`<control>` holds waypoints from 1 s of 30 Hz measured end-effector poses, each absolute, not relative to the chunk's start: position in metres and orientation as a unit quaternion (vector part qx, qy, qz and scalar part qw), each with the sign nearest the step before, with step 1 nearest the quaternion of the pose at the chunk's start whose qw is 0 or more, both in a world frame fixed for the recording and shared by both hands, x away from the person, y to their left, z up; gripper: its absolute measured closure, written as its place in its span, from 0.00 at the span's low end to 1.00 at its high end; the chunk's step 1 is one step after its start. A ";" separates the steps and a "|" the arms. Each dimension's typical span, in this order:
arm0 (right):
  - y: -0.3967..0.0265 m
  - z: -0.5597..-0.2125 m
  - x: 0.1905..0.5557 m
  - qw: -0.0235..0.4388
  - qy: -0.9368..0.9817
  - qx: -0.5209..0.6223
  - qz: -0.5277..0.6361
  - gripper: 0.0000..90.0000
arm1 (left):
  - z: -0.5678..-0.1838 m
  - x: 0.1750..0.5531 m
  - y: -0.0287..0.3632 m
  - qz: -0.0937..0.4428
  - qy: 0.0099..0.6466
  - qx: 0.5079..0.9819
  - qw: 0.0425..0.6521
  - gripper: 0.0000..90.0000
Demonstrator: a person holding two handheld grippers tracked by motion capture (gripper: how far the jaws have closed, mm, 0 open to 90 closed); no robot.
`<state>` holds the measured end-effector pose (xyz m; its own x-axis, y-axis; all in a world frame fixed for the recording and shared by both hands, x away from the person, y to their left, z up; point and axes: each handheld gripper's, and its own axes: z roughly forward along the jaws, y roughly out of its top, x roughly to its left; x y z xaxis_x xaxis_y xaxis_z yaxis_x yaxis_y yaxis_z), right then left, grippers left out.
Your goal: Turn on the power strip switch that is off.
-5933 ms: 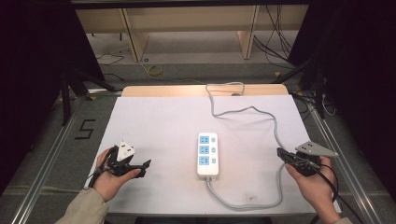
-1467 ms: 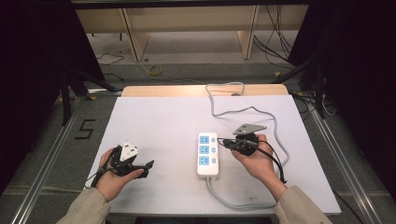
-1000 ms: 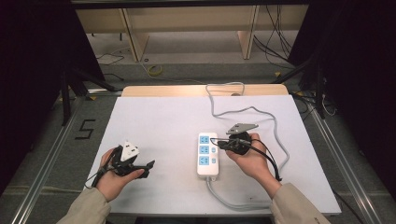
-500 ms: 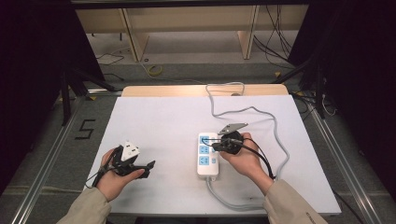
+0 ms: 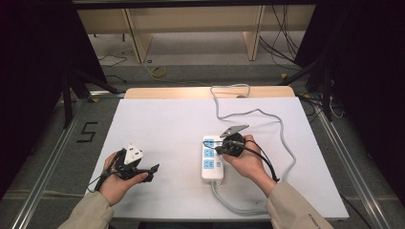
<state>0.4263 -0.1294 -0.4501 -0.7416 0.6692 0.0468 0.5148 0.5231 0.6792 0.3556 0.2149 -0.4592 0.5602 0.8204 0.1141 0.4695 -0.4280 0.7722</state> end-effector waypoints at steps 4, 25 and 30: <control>-0.128 -0.450 0.428 0.111 0.868 0.341 0.344 1.00 | -0.459 0.356 0.215 0.246 0.397 0.809 0.356 0.20; -0.126 -0.453 0.432 0.099 0.871 0.345 0.334 1.00 | -0.459 0.356 0.215 0.244 0.396 0.810 0.357 0.20; -0.126 -0.453 0.433 0.095 0.873 0.347 0.331 1.00 | -0.460 0.356 0.215 0.243 0.396 0.811 0.356 0.20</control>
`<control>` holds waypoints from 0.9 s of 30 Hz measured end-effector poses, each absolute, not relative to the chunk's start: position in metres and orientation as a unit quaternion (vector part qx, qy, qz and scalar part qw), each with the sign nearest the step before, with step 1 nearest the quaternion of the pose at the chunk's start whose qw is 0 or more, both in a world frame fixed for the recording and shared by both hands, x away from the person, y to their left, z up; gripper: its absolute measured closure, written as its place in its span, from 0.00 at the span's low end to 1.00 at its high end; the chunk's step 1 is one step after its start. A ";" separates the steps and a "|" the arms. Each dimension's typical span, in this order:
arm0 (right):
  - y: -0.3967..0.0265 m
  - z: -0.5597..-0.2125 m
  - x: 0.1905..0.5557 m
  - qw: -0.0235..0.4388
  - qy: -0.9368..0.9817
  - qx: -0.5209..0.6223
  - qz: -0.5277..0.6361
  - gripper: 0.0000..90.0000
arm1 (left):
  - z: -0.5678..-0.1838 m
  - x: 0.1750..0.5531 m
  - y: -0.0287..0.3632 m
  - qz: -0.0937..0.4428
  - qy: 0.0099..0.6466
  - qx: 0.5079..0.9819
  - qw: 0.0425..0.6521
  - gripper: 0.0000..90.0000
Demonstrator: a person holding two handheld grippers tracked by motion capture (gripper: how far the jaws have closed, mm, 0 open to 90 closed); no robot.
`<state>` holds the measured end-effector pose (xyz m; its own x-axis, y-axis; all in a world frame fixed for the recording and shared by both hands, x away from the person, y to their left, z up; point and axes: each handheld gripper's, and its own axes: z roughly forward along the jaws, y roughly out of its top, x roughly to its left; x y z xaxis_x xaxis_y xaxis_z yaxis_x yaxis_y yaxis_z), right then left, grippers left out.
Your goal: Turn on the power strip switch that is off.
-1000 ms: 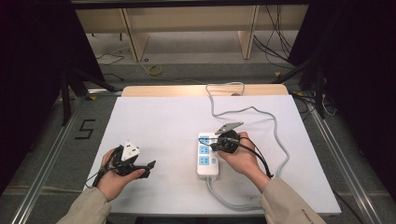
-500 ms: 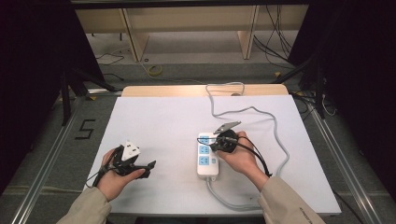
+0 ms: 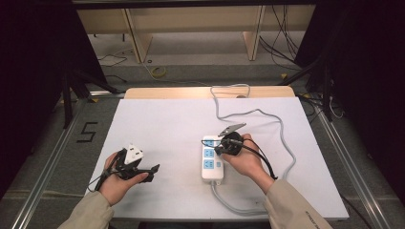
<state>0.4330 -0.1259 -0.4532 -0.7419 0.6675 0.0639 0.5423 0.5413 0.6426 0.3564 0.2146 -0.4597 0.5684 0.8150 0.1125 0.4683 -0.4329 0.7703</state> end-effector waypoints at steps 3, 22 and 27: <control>-0.126 -0.453 0.434 0.092 0.872 0.349 0.331 1.00 | -0.460 0.356 0.215 0.243 0.396 0.811 0.356 0.20; -0.124 -0.452 0.435 0.080 0.870 0.369 0.318 1.00 | -0.459 0.356 0.214 0.244 0.394 0.812 0.356 0.20; -0.124 -0.452 0.436 0.078 0.870 0.369 0.317 1.00 | -0.460 0.356 0.214 0.243 0.395 0.811 0.357 0.20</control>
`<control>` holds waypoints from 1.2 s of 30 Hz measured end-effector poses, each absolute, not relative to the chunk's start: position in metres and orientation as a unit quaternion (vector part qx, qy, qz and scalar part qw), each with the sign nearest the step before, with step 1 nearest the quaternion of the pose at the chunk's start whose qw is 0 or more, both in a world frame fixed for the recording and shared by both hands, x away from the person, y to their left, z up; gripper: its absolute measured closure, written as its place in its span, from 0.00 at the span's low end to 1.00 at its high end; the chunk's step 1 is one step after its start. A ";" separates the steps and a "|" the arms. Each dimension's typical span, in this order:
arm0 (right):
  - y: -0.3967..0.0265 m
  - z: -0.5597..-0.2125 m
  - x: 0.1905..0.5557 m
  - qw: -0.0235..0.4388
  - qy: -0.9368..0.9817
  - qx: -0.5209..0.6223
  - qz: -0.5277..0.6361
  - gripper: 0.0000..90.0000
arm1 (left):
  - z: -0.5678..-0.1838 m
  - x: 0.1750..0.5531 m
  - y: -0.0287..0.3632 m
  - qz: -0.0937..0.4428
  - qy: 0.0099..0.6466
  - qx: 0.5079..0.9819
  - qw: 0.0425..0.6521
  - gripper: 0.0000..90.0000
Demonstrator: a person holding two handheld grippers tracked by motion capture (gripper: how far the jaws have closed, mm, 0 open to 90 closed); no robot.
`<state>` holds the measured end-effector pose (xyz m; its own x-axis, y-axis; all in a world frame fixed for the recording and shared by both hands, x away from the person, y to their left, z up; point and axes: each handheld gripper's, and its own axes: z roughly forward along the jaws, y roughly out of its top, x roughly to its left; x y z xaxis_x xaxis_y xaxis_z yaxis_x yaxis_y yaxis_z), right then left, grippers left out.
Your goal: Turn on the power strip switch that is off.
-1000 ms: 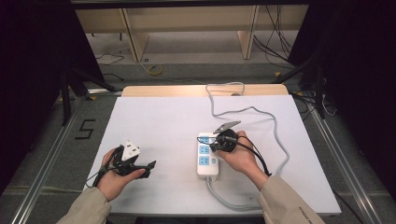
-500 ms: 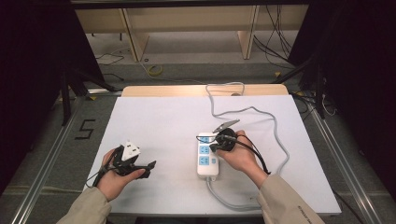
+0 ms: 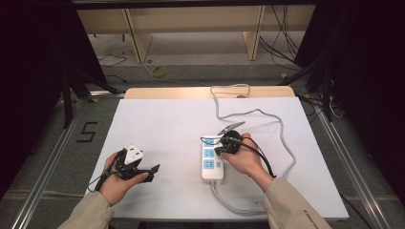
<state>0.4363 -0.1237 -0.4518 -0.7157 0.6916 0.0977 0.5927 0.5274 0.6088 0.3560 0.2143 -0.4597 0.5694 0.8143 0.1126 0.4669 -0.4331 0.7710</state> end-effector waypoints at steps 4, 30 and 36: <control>-0.124 -0.452 0.437 0.076 0.871 0.370 0.315 1.00 | -0.460 0.356 0.214 0.244 0.395 0.811 0.356 0.20; -0.113 -0.448 0.434 0.091 0.886 0.356 0.283 1.00 | -0.458 0.355 0.213 0.247 0.390 0.813 0.356 0.20; -0.117 -0.446 0.437 0.092 0.882 0.362 0.286 1.00 | -0.459 0.356 0.213 0.246 0.391 0.812 0.358 0.20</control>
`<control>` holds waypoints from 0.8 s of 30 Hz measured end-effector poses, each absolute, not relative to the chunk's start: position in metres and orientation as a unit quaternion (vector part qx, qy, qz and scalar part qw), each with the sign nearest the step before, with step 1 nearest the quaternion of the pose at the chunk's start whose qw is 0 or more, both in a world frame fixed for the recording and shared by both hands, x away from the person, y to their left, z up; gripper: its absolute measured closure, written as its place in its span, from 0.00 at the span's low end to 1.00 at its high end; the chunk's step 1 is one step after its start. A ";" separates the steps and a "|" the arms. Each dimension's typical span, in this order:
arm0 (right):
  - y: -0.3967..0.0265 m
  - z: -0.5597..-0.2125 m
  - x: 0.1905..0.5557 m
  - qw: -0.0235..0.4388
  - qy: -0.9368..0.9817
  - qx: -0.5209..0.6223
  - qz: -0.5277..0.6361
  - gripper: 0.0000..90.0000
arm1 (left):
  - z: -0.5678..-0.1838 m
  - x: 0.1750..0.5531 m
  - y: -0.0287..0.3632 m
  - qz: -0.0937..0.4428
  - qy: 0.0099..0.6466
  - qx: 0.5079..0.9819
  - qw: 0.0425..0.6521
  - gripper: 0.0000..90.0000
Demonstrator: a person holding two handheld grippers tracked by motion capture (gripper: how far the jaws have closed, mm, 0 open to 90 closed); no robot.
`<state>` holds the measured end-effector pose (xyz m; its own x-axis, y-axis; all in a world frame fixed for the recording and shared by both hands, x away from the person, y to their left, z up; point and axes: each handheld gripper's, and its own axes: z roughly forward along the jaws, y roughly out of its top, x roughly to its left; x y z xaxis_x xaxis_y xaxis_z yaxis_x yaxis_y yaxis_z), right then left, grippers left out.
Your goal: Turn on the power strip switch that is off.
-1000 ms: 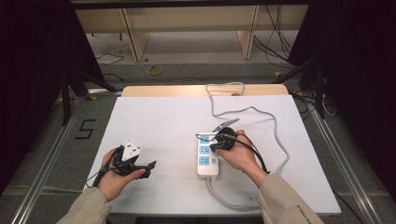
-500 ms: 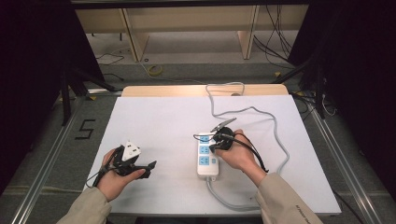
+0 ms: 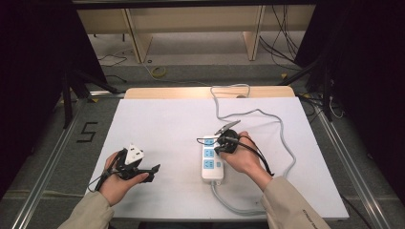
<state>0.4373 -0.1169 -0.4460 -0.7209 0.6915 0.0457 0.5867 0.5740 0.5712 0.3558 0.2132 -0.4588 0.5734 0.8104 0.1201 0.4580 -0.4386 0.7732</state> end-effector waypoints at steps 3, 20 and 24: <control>-0.117 -0.446 0.437 0.089 0.882 0.365 0.285 1.00 | -0.459 0.356 0.213 0.246 0.391 0.811 0.358 0.20; -0.108 -0.446 0.437 0.096 0.888 0.361 0.268 1.00 | -0.459 0.355 0.212 0.246 0.392 0.811 0.358 0.20; -0.110 -0.446 0.438 0.090 0.885 0.365 0.273 1.00 | -0.458 0.355 0.213 0.247 0.390 0.812 0.356 0.20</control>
<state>0.4376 -0.1099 -0.4464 -0.7167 0.6961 0.0406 0.5980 0.5836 0.5494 0.3548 0.2129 -0.4581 0.5732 0.8101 0.1235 0.4580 -0.4417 0.7715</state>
